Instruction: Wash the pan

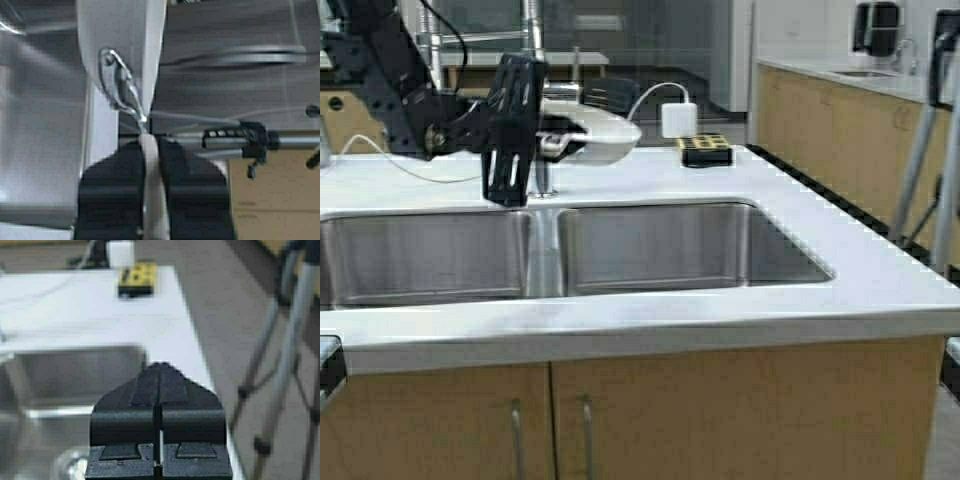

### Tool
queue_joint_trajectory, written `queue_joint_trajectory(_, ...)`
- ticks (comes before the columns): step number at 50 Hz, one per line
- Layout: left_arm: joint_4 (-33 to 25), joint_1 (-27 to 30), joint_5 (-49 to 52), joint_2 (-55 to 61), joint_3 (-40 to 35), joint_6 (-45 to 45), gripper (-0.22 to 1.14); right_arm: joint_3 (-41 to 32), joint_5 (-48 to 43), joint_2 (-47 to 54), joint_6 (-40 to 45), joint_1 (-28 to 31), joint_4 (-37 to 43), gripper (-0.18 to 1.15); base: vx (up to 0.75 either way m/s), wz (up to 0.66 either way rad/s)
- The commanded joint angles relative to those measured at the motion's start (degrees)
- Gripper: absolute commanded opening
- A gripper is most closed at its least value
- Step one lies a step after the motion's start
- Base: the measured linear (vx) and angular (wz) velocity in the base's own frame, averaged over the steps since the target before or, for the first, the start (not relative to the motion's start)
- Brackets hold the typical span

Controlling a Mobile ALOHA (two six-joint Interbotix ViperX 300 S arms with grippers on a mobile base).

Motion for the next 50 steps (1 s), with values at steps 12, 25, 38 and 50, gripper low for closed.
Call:
queue_joint_trajectory(12,-1.8,0.4,-7.6,8.6,-0.5,-3.1,0.03,0.3,-0.5,-0.8,0.1,0.0,0.2,0.06,0.24,0.24)
queue_joint_trajectory(25,-0.4,0.4,-10.0,12.7,-3.0,-3.8,0.03,0.5,-0.5,-1.1,2.8,0.0,0.9,0.06,0.18,0.25)
queue_joint_trajectory(38,3.4,-1.8,-10.7,9.4,0.2,-6.5,0.03,0.1,-0.2,-0.5,2.8,-0.1,0.9,0.06,0.18,0.29)
queue_joint_trajectory(50,5.5,-4.6,-12.2,5.4,5.8,-6.7,0.03,0.0,0.5,-0.4,3.0,0.0,0.9,0.06,0.16,0.24)
